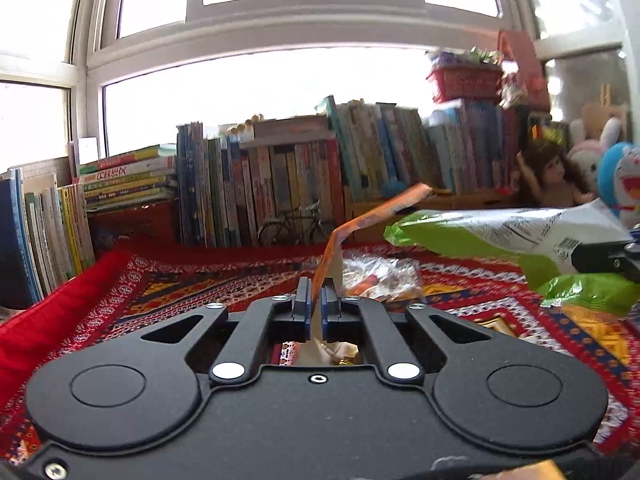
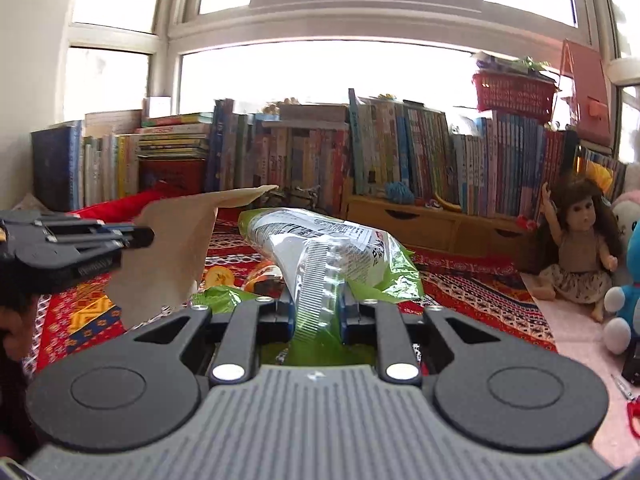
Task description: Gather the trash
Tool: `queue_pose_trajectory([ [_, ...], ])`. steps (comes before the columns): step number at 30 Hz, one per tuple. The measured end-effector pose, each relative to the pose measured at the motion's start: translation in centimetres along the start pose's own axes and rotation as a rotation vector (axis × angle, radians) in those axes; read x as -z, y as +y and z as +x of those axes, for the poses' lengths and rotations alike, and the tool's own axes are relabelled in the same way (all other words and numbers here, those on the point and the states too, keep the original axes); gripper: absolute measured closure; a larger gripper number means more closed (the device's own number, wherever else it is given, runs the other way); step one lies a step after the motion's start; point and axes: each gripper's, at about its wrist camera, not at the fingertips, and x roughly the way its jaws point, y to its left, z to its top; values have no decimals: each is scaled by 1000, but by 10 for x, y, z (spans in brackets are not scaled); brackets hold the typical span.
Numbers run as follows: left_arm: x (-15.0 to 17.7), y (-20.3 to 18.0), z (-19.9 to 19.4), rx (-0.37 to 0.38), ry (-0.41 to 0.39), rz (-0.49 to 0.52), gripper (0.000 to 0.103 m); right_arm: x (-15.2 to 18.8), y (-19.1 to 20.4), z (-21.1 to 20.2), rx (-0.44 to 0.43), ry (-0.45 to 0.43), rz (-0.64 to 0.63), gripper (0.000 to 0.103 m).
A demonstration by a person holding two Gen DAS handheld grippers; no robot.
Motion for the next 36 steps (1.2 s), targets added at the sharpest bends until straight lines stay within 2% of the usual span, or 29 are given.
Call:
queue_pose_trajectory([
  [4, -2, 12, -41, 49, -11, -14, 103, -1, 1, -28, -39, -9, -61, 80],
  [9, 12, 16, -87, 110, -9, 35, 103, 9, 10, -67, -156, 11, -136, 80],
  [12, 32, 12, -83, 100, 21, 73, 103, 21, 22, -79, -173, 34, -191, 80],
  [13, 38, 14, -84, 98, -15, 43, 103, 26, 25, -78, -169, 43, -200, 80],
  [16, 37, 21, -82, 104, 2, -48, 100, 36, 27, -71, -155, 69, -168, 80],
  [19, 43, 17, -83, 70, 10, -2, 94, 42, 28, -69, -143, 74, -138, 80],
  [20, 47, 15, -81, 49, 18, 31, 84, 41, 28, -69, -139, 72, -133, 80],
  [21, 50, 13, -80, 33, 27, 56, 70, 42, 27, -70, -137, 69, -125, 80],
  [22, 54, 11, -77, 24, 37, 64, 62, 41, 26, -69, -135, 67, -115, 79],
  [24, 63, 8, -75, 57, 63, 50, 61, 40, 25, -68, -129, 67, -103, 79],
  [29, 79, -6, -73, 176, 92, 14, 39, 45, 22, -63, -112, 90, -86, 78],
  [30, 81, -9, -72, 192, 94, 17, 31, 48, 22, -61, -105, 103, -85, 78],
  [32, 87, -18, -71, 213, 99, 42, 21, 54, 21, -55, -91, 133, -78, 78],
  [36, 98, -35, -72, 251, 101, 137, 16, 64, 14, -48, -72, 168, -44, 78],
])
